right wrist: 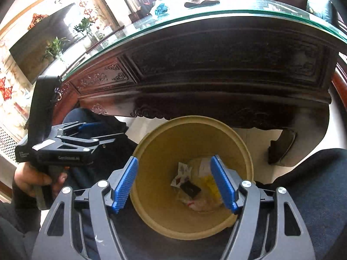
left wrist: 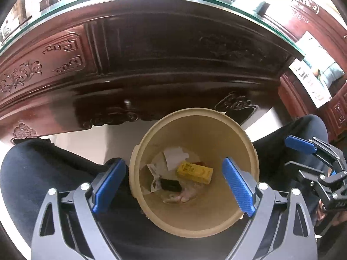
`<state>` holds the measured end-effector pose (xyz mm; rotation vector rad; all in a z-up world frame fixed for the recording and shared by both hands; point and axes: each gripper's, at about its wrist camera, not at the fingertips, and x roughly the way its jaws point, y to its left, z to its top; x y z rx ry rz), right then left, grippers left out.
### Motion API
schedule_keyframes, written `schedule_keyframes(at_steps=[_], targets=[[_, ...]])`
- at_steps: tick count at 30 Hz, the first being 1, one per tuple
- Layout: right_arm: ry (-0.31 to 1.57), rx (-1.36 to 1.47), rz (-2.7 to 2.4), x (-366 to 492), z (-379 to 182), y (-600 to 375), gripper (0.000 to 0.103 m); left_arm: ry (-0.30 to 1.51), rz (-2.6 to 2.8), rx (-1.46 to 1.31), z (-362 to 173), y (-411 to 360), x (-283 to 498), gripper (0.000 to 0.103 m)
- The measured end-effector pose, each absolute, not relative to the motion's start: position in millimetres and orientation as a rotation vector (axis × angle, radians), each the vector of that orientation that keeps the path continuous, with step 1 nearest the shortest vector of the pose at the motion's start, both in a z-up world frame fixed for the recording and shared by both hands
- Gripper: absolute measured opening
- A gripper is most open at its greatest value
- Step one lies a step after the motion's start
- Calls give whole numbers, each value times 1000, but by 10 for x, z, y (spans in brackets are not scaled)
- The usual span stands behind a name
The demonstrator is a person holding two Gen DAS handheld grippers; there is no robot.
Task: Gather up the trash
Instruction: 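Carry foam square and yellow carton to the bin and release both, then move both open tools back toward the table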
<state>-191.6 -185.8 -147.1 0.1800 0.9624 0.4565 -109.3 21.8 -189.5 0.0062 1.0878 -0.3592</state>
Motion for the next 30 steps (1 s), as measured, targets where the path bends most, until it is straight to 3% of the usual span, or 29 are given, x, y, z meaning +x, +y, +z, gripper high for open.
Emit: schedule_keyframes(at_steps=[9,14,22,30], targets=[[940,184,486,-1873,-1408,-1832,67,1075,-368,4,-1832,187,-1043,90],[837,180,502,-1839,-1166,-1841,66,1039,-361,-5,-1665,196,-977,90],[640,149,496,-1573,-636,-1850,95,883,-333,-15,-1053,257,-644,96],[533,60,501,-1060,-107,-1765,95,763,-276,-33,-464,314,-45,99]])
